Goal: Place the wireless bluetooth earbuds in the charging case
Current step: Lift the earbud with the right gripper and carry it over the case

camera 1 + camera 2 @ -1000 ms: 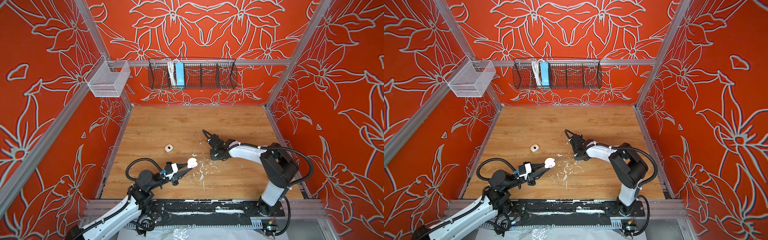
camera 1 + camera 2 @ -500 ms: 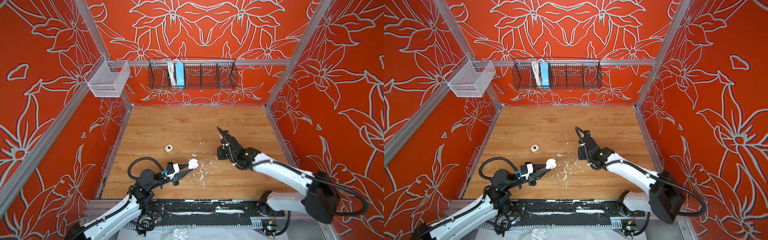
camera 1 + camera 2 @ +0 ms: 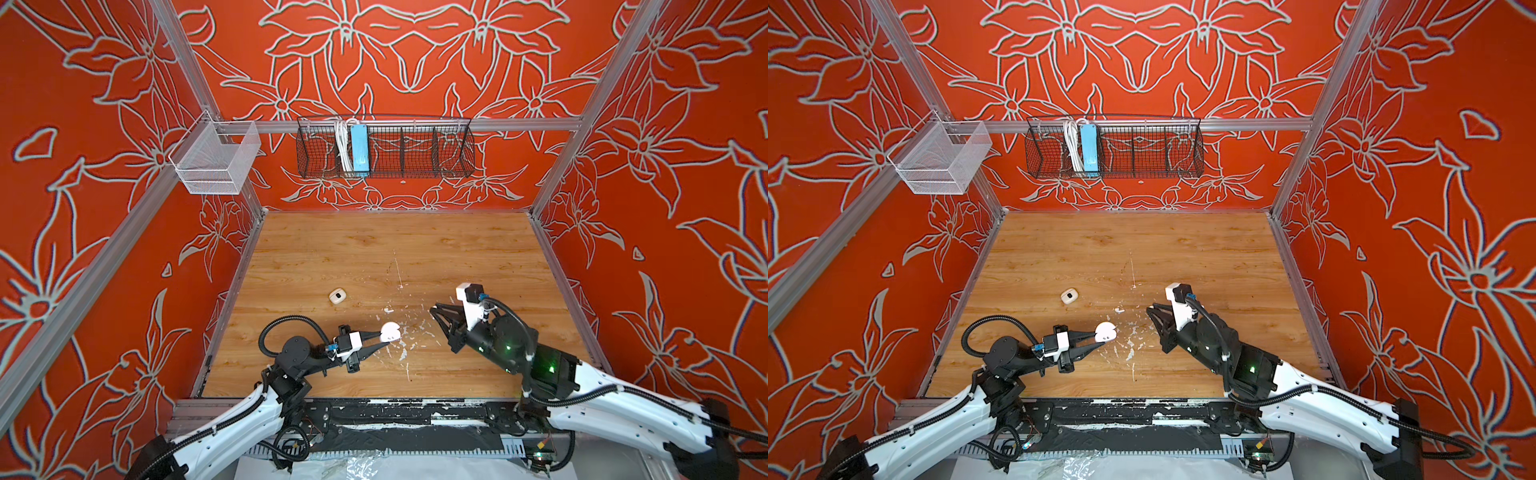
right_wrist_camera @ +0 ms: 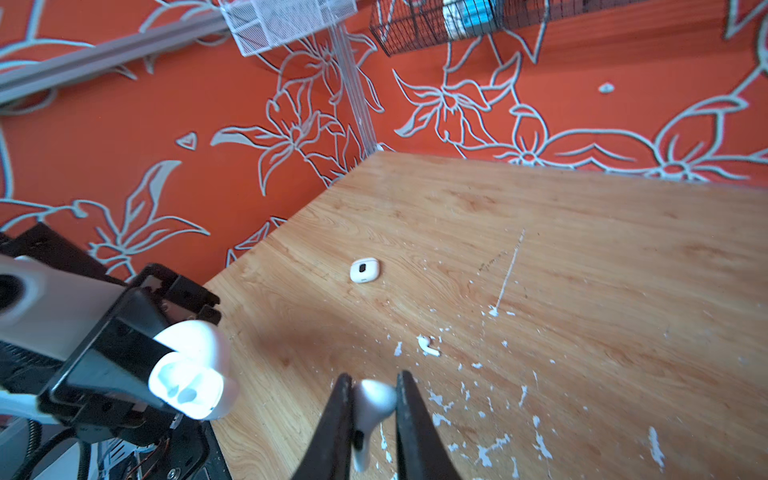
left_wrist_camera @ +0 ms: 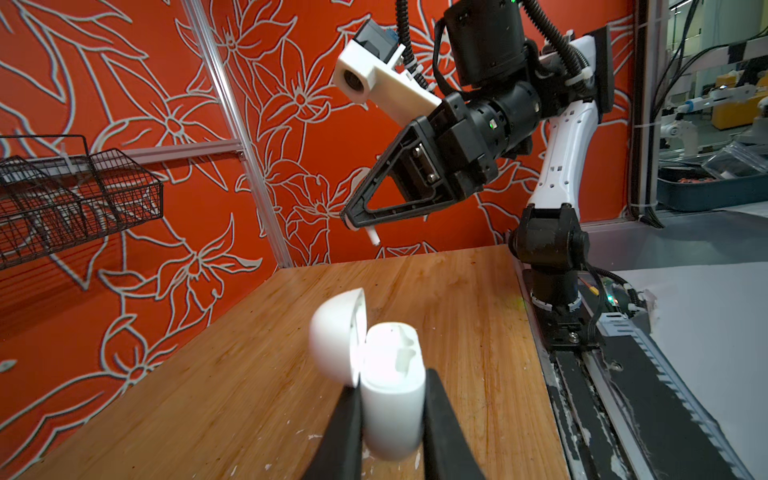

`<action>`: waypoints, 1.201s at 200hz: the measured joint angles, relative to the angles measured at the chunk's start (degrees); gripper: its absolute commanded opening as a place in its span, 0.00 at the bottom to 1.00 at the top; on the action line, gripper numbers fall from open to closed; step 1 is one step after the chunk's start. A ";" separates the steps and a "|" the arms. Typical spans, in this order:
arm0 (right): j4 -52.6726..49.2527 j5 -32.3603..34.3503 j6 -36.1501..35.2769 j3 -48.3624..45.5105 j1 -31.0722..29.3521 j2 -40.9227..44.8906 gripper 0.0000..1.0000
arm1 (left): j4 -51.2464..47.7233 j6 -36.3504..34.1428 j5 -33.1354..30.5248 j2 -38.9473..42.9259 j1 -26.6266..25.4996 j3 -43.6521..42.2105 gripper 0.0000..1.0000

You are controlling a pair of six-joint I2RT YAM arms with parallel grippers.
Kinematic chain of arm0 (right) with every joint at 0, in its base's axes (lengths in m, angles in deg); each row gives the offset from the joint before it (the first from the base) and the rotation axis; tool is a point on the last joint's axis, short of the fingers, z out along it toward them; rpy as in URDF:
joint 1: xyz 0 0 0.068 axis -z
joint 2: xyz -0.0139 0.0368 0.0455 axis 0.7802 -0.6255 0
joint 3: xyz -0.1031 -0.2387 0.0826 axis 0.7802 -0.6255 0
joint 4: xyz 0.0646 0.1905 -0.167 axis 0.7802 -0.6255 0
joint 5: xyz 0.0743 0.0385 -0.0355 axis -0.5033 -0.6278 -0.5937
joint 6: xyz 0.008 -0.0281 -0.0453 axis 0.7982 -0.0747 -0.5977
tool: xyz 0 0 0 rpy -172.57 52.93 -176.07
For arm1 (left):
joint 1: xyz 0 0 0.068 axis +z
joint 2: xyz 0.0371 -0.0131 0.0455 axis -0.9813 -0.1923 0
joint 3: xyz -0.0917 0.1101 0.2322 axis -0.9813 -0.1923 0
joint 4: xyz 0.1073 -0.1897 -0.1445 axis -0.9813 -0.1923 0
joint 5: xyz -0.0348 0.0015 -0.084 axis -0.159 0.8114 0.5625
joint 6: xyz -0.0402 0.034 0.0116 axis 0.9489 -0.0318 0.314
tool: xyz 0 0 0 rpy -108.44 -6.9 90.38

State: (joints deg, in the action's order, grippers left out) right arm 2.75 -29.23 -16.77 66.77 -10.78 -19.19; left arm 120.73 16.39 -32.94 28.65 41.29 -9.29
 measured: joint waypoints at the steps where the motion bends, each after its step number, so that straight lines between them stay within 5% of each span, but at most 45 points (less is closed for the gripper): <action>1: 0.09 -0.02 -0.02 -0.07 -0.04 0.09 0.16 | 0.02 0.00 0.07 0.00 0.00 0.00 0.00; 89: 12.87 -0.85 -3.13 -5.31 -5.11 2.67 0.16 | 0.00 -1.62 -2.32 4.85 -0.72 -1.25 0.00; 143: 19.93 4.22 0.00 -4.11 -6.49 -8.61 0.15 | -4.46 -0.94 -14.14 11.91 -0.74 -2.40 0.00; 240: 28.24 17.03 3.19 5.01 -14.32 -24.85 0.11 | -7.69 0.22 -20.22 13.90 -0.74 -2.49 0.00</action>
State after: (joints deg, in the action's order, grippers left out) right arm 30.99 -12.21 -13.57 71.78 -25.10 -44.04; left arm 113.03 16.61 -53.16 42.55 40.55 -11.78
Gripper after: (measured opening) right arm 0.192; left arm 0.204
